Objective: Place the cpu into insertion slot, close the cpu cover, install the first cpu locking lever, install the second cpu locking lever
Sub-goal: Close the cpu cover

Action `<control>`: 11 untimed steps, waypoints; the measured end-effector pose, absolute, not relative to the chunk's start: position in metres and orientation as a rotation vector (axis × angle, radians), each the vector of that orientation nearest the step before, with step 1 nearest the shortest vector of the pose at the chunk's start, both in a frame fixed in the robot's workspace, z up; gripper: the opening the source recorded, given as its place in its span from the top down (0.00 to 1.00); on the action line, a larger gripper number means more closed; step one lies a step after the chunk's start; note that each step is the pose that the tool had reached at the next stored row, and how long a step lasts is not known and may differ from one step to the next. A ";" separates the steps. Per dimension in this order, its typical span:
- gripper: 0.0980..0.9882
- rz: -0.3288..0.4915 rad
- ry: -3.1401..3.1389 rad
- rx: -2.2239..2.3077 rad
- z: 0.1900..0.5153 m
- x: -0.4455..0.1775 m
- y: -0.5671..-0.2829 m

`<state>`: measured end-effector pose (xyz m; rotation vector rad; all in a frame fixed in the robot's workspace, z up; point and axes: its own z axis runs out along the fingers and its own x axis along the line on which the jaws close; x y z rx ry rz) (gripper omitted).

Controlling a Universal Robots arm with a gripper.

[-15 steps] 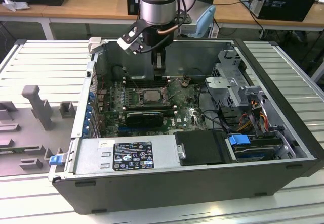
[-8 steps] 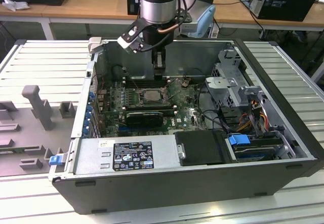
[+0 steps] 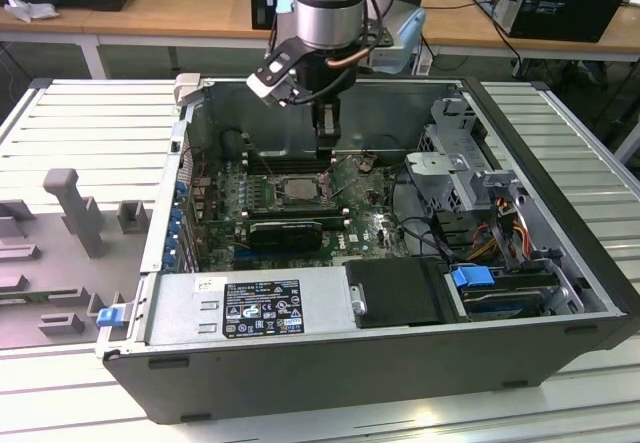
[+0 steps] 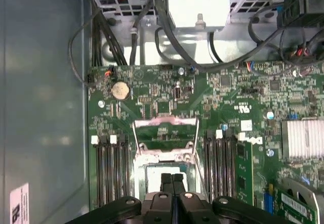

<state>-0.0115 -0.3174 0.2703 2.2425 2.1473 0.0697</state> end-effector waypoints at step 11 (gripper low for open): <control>0.99 0.064 2.165 2.231 0.262 0.029 -0.316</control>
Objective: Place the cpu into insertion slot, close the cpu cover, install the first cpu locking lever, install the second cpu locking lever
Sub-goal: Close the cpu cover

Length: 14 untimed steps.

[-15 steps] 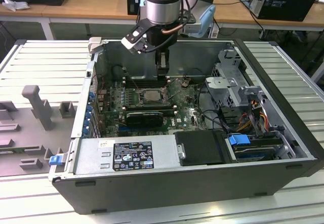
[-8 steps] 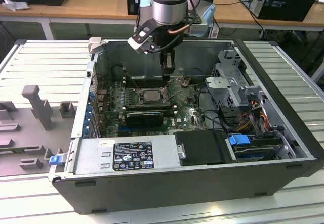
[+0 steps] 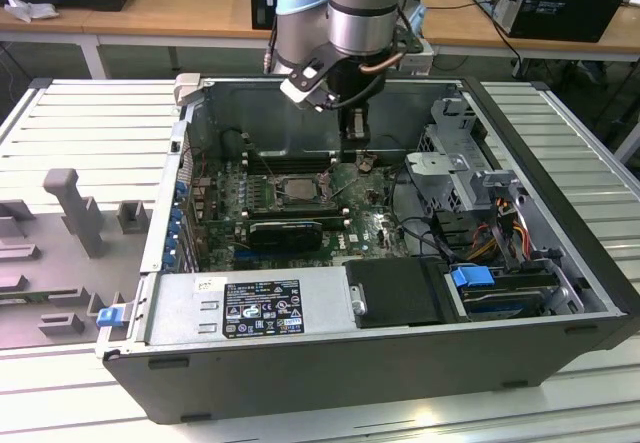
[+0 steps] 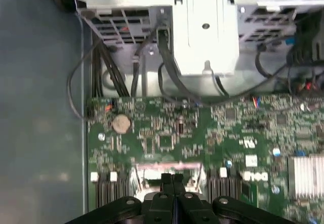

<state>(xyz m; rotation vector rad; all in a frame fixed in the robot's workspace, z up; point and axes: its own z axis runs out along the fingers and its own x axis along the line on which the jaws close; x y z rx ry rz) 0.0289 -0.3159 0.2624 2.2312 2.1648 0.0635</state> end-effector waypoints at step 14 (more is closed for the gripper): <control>0.99 0.062 2.179 2.219 0.255 0.059 -0.313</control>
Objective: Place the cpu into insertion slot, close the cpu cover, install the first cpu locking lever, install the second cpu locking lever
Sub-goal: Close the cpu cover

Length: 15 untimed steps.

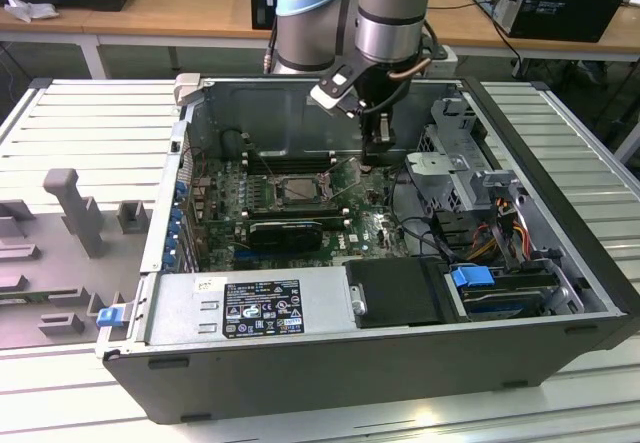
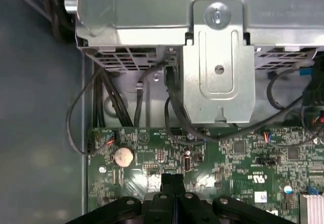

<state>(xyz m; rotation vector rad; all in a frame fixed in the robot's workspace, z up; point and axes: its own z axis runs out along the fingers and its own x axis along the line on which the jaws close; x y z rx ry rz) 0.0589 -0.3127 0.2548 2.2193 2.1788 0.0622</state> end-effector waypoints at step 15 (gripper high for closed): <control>0.99 0.045 2.186 2.227 0.245 0.053 -0.313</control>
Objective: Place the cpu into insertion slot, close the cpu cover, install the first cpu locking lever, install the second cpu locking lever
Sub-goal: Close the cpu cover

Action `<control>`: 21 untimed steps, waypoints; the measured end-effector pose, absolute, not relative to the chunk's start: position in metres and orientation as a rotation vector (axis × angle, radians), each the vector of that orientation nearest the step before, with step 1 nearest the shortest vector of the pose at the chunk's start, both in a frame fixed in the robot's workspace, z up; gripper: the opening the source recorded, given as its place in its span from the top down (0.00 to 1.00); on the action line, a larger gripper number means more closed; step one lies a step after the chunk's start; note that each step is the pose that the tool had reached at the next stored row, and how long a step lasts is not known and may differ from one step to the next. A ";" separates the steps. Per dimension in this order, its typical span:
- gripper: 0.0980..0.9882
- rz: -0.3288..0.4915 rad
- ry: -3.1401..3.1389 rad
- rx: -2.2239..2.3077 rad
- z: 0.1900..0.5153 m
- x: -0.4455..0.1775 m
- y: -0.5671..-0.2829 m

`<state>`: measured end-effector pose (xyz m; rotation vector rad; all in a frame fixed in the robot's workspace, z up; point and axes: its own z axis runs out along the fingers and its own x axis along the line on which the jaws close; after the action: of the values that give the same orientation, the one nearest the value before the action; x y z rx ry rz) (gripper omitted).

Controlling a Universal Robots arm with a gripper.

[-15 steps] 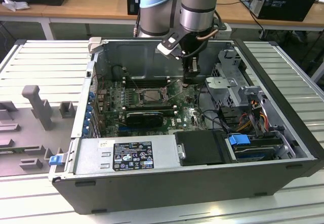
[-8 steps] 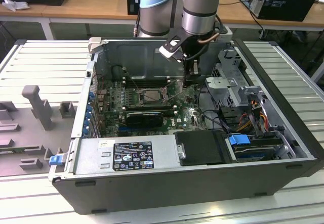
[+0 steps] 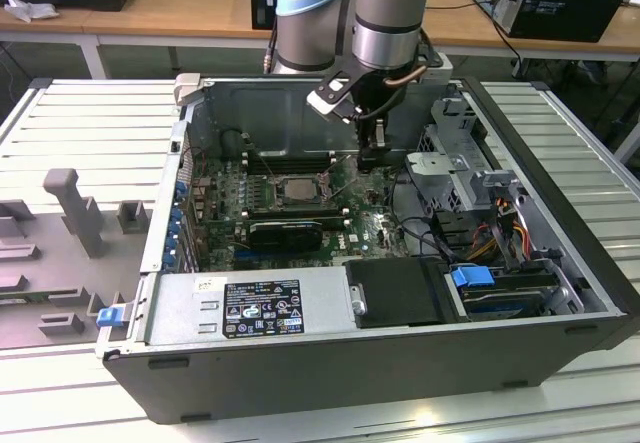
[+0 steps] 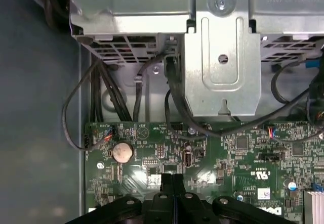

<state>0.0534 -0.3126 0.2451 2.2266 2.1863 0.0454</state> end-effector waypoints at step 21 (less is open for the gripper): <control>0.99 0.046 2.186 2.227 0.245 0.036 -0.313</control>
<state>0.0358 -0.3126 0.2451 2.2270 2.1864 0.0459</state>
